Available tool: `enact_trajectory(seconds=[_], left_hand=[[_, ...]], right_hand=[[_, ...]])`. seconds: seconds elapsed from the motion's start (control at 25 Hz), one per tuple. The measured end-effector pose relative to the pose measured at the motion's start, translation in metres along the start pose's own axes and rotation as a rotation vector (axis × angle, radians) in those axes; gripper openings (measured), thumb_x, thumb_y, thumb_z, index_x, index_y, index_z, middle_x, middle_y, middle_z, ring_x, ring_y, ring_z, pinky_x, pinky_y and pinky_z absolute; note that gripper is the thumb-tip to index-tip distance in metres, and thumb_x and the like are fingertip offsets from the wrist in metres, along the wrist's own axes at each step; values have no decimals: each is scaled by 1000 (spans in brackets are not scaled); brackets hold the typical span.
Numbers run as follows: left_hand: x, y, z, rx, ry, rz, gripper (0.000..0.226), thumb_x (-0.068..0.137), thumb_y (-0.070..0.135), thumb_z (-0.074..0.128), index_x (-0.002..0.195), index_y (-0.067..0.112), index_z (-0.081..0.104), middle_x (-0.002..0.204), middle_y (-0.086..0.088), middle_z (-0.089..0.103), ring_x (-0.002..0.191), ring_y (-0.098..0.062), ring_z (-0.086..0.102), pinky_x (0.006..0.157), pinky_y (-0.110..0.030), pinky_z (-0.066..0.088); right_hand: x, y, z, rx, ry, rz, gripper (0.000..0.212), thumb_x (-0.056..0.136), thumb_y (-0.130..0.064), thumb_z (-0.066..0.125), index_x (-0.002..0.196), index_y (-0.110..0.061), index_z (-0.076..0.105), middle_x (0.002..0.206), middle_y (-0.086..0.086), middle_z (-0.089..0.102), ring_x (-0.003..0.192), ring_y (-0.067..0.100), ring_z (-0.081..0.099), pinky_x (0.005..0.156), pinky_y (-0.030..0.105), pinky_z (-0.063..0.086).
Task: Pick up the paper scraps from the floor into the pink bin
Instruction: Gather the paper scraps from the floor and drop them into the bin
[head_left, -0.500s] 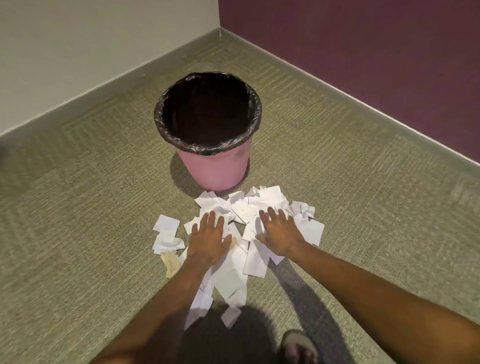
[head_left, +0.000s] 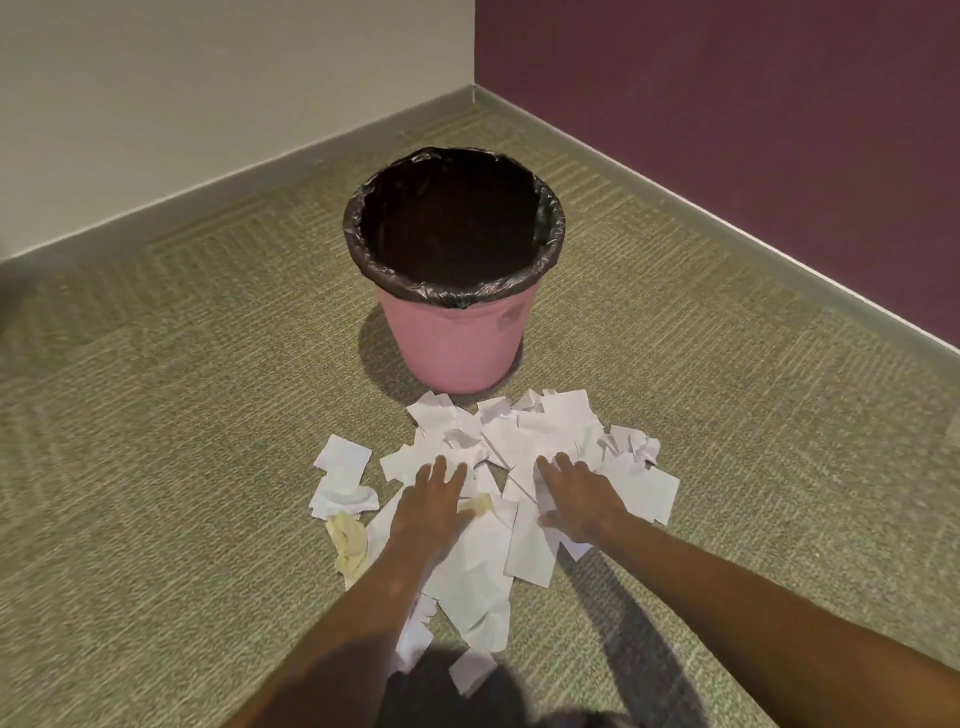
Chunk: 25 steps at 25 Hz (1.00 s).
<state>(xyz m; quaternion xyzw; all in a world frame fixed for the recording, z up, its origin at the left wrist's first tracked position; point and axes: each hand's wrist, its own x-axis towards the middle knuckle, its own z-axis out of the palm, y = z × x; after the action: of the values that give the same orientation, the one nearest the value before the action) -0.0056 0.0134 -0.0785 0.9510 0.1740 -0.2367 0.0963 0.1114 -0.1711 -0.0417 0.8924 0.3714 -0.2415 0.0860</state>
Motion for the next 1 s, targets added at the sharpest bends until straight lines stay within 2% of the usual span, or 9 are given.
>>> enact_trajectory(seconds=[0.28, 0.36, 0.44, 0.48, 0.6, 0.64, 0.76, 0.88, 1.0], left_hand=[[4, 0, 8, 124, 164, -2, 60, 89, 24, 64, 141, 14, 36, 130, -10, 49, 113, -30, 53, 73, -39, 53], [6, 1, 6, 166, 165, -4, 58, 68, 18, 82, 121, 12, 59, 103, -9, 64, 86, -26, 64, 54, -34, 51], [6, 3, 0, 199, 168, 4, 61, 32, 11, 94, 88, 12, 70, 71, -6, 64, 57, -22, 63, 39, -27, 44], [5, 4, -4, 216, 154, 13, 59, 28, 8, 94, 82, 12, 69, 67, -5, 63, 55, -22, 63, 41, -26, 44], [3, 7, -11, 209, 132, 58, 37, 69, -2, 76, 100, 13, 62, 91, -5, 67, 84, -26, 67, 64, -33, 50], [3, 7, -16, 217, 177, 72, 32, 73, 0, 74, 98, 15, 62, 90, -3, 67, 83, -25, 67, 65, -33, 49], [4, 4, -28, 215, 290, 58, 23, 68, 11, 82, 83, 19, 65, 74, 0, 67, 68, -21, 66, 62, -31, 48], [12, -1, -40, 94, 315, 86, 25, 79, 4, 62, 101, 17, 61, 94, -4, 68, 92, -26, 64, 84, -34, 42], [12, -1, -54, 11, 375, 201, 16, 82, 5, 57, 96, 13, 63, 94, -7, 67, 93, -29, 59, 79, -35, 38]], right_hand=[[7, -6, 5, -68, 50, -81, 48, 89, -31, 63, 126, -12, 40, 121, 12, 45, 100, 33, 59, 73, 38, 48], [8, -5, 4, -61, 59, -108, 38, 90, -25, 60, 121, -11, 45, 117, 11, 48, 96, 34, 62, 71, 37, 46], [9, -6, 1, -67, 84, -129, 28, 90, -15, 56, 117, -9, 52, 112, 12, 54, 92, 34, 65, 70, 36, 46], [8, -6, -1, -81, 90, -139, 26, 90, -11, 55, 116, -9, 54, 110, 12, 56, 91, 34, 66, 69, 35, 45], [5, -6, -11, -78, 116, -123, 23, 88, -3, 52, 111, -6, 54, 107, 13, 60, 94, 35, 65, 68, 35, 41], [5, -5, -15, -40, 134, -102, 21, 87, -2, 52, 107, -6, 55, 105, 14, 61, 94, 36, 64, 68, 36, 41], [6, 4, -31, 198, 218, 9, 14, 82, 3, 48, 81, -10, 54, 83, 14, 59, 81, 37, 60, 57, 33, 34], [3, 22, -48, 467, 183, 97, 34, 75, 9, 44, 54, -15, 32, 56, 5, 38, 59, 25, 42, 48, 31, 19], [-3, 48, -57, 539, 89, 164, 33, 76, 10, 46, 52, -12, 39, 53, 2, 40, 54, 19, 40, 46, 27, 22]])
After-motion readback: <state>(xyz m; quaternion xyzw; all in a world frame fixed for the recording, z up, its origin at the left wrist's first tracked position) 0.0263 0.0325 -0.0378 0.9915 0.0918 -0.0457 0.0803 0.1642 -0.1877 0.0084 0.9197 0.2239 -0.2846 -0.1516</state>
